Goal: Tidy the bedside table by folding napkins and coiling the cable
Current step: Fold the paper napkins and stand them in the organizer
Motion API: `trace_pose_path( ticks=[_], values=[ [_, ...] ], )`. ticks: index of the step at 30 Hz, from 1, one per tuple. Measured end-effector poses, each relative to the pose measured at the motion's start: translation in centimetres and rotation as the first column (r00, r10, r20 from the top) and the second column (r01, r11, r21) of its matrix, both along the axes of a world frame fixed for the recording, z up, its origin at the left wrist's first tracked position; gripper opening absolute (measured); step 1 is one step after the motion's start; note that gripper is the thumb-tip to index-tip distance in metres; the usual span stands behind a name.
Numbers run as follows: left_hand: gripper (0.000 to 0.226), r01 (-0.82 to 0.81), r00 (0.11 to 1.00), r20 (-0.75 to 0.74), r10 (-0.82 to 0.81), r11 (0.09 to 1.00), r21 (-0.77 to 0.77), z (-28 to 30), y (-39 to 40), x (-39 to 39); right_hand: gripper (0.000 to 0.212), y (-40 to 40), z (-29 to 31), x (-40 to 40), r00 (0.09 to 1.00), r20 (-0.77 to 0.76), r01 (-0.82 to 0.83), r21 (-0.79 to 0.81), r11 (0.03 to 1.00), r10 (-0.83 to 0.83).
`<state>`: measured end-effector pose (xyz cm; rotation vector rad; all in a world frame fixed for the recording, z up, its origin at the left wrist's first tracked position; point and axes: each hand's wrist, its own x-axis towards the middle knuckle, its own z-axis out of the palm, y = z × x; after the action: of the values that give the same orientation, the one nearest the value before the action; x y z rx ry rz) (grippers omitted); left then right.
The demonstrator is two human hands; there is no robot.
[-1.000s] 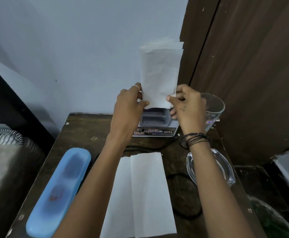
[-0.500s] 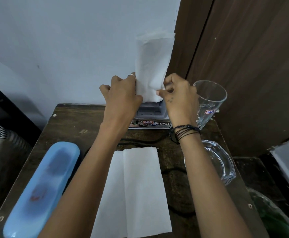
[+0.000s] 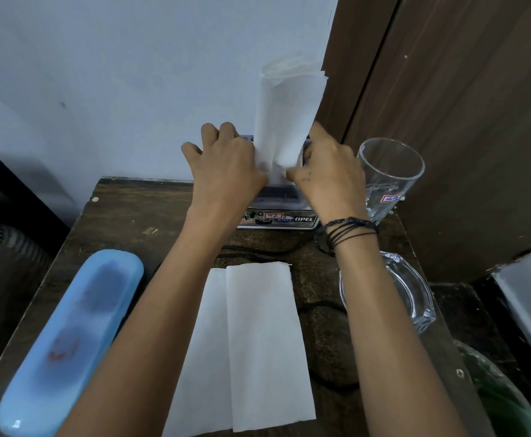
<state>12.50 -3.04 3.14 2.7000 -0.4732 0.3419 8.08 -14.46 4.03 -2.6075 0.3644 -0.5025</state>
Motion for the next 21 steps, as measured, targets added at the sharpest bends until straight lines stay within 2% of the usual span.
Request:
trace_pose_path(
  ticks=[2, 4, 6, 8, 11, 13, 15, 17, 19, 21],
  values=[
    [0.009, 0.0, 1.0, -0.002, 0.0, 1.0, 0.026, 0.0, -0.1, 0.0, 0.042, -0.5, 0.6, 0.2, 0.999, -0.017, -0.029, 0.19, 0.981, 0.032],
    [0.004, 0.005, 1.0, -0.026, -0.004, 1.0, 0.024, 0.0, -0.1, 0.1, 0.031, -0.8, 0.7, 0.2, 0.999, 0.037, -0.031, 0.281, 0.959, 0.022],
    [0.006, 0.011, 0.996, -0.092, -0.016, 0.999, -0.05, 0.2, 0.1, 0.4, 0.021, -0.9, 0.4, 0.1, 0.997, 0.081, -0.004, 0.267, 0.964, -0.018],
    [0.016, 0.005, 0.982, -0.186, -0.041, 0.981, -0.195, 0.6, 0.4, 0.5, 0.015, -0.8, -0.1, 0.1, 0.994, 0.099, 0.012, 0.245, 0.969, -0.038],
    [0.017, 0.003, 0.985, -0.164, -0.053, 0.958, -0.288, 0.6, 0.7, 0.4, 0.017, -0.8, -0.3, 0.3, 0.994, 0.106, -0.003, 0.206, 0.979, -0.02],
    [0.022, 0.003, 0.994, -0.105, -0.032, 0.965, -0.263, 0.3, 0.7, 0.3, 0.022, -0.7, -0.2, 0.5, 0.995, 0.1, -0.001, 0.177, 0.984, -0.017],
    [0.035, -0.003, 0.997, -0.074, -0.013, 0.975, -0.223, 0.4, 0.6, 0.1, 0.022, -0.8, -0.1, 0.5, 0.991, 0.135, -0.033, 0.329, 0.944, -0.012],
    [0.037, -0.019, 0.997, -0.071, 0.007, 0.986, -0.166, 0.5, 0.5, 0.1, 0.015, -0.7, 0.0, 0.6, 0.982, 0.186, -0.067, 0.494, 0.867, -0.03],
    [0.026, -0.034, 0.998, -0.053, 0.03, 0.996, -0.079, 0.4, 0.2, 0.1, 0.009, -0.8, -0.3, 0.6, 0.983, 0.18, -0.053, 0.451, 0.891, -0.033],
    [0.013, -0.034, 0.999, -0.024, 0.034, 0.999, -0.007, 0.2, -0.1, -0.2, 0.013, -0.8, -0.5, 0.6, 0.989, 0.145, -0.027, 0.348, 0.937, -0.025]
  ],
)
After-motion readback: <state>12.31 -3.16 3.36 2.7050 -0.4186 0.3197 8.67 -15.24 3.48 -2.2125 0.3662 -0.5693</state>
